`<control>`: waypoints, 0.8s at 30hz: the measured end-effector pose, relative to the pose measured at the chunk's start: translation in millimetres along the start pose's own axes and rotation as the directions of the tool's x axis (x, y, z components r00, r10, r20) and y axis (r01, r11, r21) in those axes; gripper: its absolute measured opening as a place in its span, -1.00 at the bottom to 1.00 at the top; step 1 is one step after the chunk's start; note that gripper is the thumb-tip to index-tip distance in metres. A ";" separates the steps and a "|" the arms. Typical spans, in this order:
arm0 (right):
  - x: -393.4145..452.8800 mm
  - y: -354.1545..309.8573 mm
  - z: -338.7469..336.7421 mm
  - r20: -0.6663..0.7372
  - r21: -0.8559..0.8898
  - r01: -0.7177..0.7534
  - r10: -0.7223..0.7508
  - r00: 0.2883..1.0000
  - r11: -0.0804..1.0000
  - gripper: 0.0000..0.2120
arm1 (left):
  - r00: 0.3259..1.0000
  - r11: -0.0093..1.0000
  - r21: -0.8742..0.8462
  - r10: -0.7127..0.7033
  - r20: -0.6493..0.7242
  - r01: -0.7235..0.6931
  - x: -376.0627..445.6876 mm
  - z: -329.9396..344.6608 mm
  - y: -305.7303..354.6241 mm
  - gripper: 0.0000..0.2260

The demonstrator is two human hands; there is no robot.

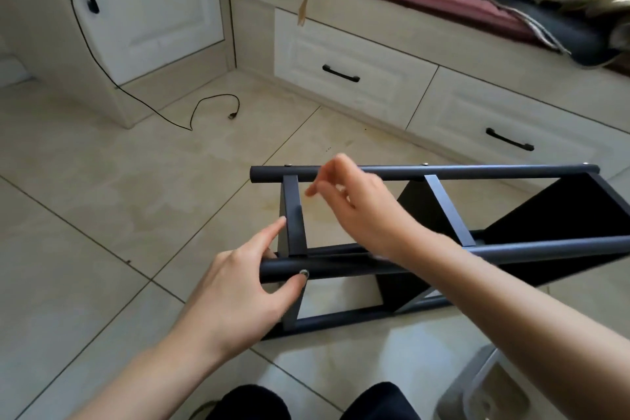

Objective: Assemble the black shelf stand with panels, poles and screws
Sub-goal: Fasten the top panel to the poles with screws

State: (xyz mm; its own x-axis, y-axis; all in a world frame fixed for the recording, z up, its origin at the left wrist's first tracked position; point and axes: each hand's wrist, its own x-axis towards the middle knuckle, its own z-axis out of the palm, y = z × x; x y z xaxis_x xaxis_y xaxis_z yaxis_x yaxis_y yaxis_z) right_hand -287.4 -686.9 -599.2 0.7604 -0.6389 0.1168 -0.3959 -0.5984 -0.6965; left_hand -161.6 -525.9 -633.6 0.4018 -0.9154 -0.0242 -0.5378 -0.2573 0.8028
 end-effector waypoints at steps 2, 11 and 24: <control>24.9 7.1 1.8 -0.054 -0.095 -0.039 0.035 0.998 0.995 -0.86 | 0.996 0.998 0.062 -0.026 0.084 0.021 2.4 -1.8 1.8 -0.24; 78.7 13.3 28.4 0.040 -0.132 -0.069 0.075 0.996 0.989 -0.75 | 0.965 0.970 0.241 -0.092 0.247 0.031 8.3 -4.3 4.2 -0.23; 77.8 16.2 35.9 -0.004 -0.271 -0.078 0.080 0.997 0.959 -0.77 | 0.979 0.704 0.694 0.005 0.203 -0.147 17.5 -5.0 7.8 -0.05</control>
State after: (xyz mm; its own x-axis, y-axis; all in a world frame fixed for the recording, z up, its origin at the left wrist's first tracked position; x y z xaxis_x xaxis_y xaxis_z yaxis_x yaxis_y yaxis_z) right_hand -216.1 -729.0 -626.9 0.7241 -0.6867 0.0638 -0.5787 -0.6553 -0.4855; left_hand -155.1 -542.4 -624.8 0.2404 -0.9604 -0.1405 -0.9527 -0.2612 0.1555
